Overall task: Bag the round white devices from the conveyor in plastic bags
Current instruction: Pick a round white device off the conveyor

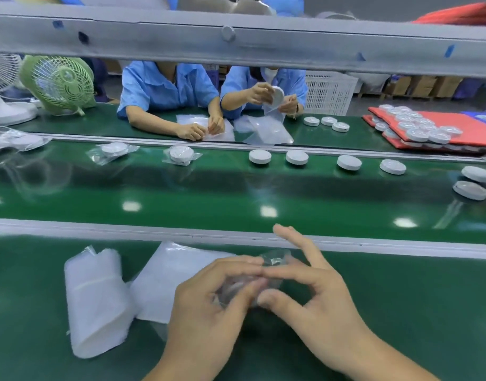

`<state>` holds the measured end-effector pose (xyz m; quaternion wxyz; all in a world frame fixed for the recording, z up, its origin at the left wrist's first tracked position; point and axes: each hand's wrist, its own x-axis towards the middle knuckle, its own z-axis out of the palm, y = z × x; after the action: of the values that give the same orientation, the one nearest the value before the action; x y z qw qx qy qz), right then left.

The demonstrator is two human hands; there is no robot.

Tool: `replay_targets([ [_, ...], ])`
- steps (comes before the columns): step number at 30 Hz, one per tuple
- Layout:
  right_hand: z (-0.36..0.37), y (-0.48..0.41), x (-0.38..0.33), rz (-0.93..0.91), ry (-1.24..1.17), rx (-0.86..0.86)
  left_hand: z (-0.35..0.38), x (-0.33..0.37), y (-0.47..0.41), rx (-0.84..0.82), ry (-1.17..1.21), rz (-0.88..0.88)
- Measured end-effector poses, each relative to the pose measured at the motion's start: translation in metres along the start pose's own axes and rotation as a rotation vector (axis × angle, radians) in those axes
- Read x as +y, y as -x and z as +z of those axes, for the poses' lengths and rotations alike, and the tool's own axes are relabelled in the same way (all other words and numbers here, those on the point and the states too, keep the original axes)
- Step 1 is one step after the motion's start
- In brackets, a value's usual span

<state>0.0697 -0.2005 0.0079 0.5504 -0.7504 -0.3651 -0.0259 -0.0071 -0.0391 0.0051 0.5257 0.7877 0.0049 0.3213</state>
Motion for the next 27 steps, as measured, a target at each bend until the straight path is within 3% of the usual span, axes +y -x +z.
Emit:
replay_targets([
  [2,-0.002,-0.012,-0.001,0.103,-0.078,-0.133,0.005,0.003,-0.013,0.104,0.142,-0.075],
  [5,-0.006,-0.041,0.004,0.127,0.029,-0.077,0.009,0.006,-0.027,0.092,0.187,-0.138],
  [10,-0.038,-0.124,0.044,0.287,0.009,0.231,-0.017,-0.028,-0.023,-0.043,-0.524,0.212],
  [12,-0.049,-0.161,0.067,0.28,0.139,0.345,-0.027,-0.041,-0.021,-0.171,-0.665,0.283],
  [14,-0.057,-0.192,0.093,0.264,0.343,0.363,-0.029,-0.048,-0.019,-0.337,-0.707,0.241],
  [17,-0.057,-0.225,0.14,0.436,0.683,0.087,-0.023,-0.045,-0.017,-0.491,-0.727,0.178],
  [19,-0.048,-0.229,0.153,0.515,0.714,-0.143,-0.022,-0.04,-0.02,-0.534,-0.787,0.126],
  [23,-0.039,-0.209,0.14,0.381,0.607,-0.205,-0.023,-0.045,-0.02,-0.524,-0.706,0.219],
  [27,-0.073,-0.145,0.121,0.297,0.827,-0.269,-0.016,-0.046,-0.013,-0.451,-0.771,0.24],
])
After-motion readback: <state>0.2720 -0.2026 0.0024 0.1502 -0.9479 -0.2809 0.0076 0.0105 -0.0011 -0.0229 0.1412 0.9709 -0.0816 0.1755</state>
